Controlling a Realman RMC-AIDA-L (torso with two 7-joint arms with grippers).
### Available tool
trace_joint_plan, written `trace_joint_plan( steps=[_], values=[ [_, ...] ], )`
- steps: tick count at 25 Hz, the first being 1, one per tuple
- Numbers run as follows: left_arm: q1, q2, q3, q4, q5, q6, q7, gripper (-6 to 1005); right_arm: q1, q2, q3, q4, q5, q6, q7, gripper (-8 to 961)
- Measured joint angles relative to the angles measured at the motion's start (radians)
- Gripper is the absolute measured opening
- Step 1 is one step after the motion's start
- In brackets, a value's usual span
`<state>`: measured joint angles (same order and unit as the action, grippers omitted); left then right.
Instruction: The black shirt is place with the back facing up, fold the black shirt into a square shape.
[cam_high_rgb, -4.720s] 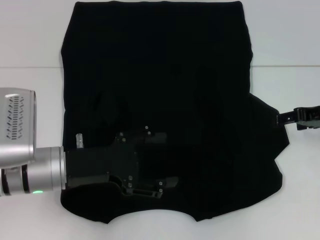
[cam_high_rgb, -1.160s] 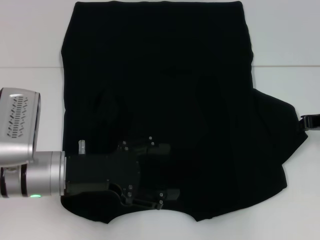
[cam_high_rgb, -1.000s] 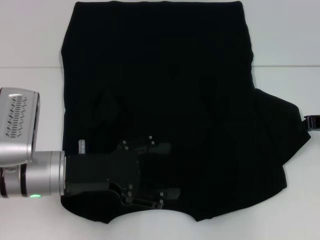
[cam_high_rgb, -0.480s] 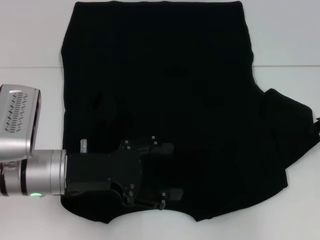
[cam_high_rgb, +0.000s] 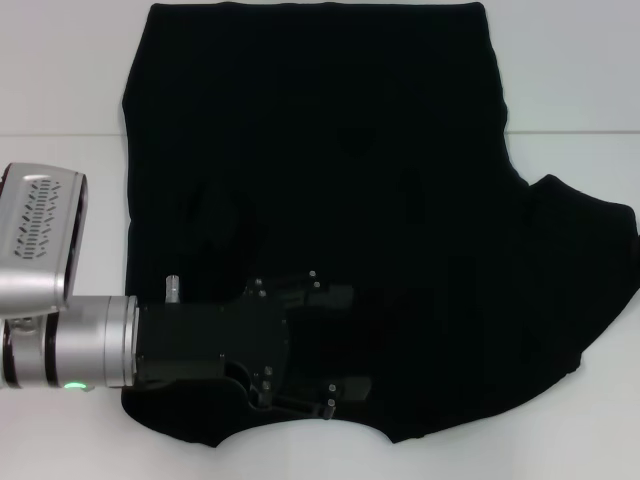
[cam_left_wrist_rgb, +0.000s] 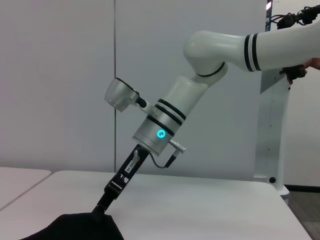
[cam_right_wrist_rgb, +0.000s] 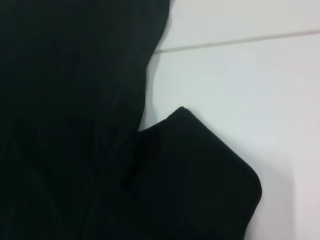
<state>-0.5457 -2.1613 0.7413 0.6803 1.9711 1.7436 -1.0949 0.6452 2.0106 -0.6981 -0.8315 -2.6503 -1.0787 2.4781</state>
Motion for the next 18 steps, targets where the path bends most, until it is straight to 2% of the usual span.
trace_joint_plan(
  steps=[10, 18],
  values=[
    [-0.003, 0.001, 0.002, 0.001, 0.000, -0.002, 0.000, 943, 0.011, 0.014, -0.002, 0.012, 0.018, 0.056, -0.016, 2],
    [-0.005, 0.001, -0.002, 0.001, 0.000, -0.003, 0.000, 942, 0.016, 0.028, -0.009, 0.012, 0.134, 0.063, -0.078, 2]
  ],
)
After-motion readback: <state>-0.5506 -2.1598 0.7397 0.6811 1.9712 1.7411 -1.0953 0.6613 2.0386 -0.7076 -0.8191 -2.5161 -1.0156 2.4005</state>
